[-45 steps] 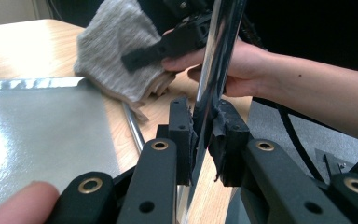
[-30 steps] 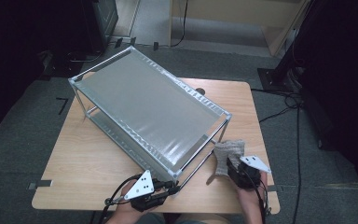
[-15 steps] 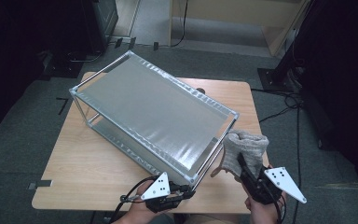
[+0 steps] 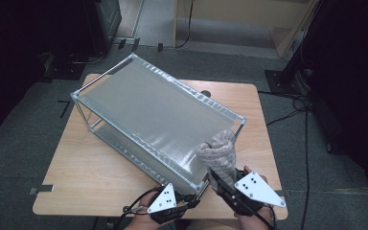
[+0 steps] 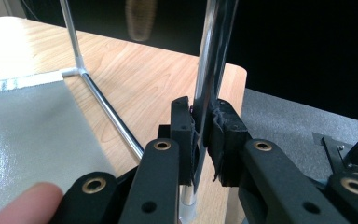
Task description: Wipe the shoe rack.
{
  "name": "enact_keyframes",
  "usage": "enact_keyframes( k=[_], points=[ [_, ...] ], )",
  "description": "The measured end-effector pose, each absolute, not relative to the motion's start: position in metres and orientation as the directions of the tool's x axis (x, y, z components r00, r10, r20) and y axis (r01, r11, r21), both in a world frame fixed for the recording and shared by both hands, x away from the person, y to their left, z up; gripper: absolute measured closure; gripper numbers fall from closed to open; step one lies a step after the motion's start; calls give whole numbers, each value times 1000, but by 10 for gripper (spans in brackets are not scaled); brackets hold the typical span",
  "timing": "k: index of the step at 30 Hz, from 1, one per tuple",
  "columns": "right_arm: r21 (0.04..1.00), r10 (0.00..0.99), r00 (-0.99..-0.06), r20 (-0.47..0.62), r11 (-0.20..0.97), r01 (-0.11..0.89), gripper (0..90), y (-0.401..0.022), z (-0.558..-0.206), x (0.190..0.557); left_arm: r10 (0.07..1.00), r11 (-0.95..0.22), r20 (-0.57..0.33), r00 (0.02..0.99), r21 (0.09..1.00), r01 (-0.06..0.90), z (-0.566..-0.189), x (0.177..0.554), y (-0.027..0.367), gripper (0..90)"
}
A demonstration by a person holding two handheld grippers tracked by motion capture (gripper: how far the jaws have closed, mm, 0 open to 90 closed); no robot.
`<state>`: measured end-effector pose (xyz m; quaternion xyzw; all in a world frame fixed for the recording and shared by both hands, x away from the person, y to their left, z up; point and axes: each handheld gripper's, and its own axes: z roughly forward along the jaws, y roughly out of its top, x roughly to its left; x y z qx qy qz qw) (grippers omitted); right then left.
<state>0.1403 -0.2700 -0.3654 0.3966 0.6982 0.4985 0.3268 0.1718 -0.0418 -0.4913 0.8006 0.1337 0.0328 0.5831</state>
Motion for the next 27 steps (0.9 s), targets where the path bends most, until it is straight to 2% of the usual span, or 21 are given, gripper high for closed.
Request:
enact_keyframes(
  k=[8,14,18,24,27],
  points=[
    [957,947,-314,62,33,289,644,-304,-378,167,227,-304,-67,972,943,136,-490,164,-40,813],
    [957,955,-274,112,-29,290,651,-312,-390,183,241,-302,-65,968,943,138,-490,161,-33,813],
    [961,948,-296,117,-33,275,656,-304,-395,189,260,-302,-62,964,943,142,-490,162,-28,813],
    [953,928,-367,69,47,298,651,-289,-406,189,284,-302,-64,957,941,152,-489,170,-30,810],
    [948,926,-373,55,69,309,650,-290,-412,184,290,-296,-69,955,942,158,-490,179,-35,808]
  ],
)
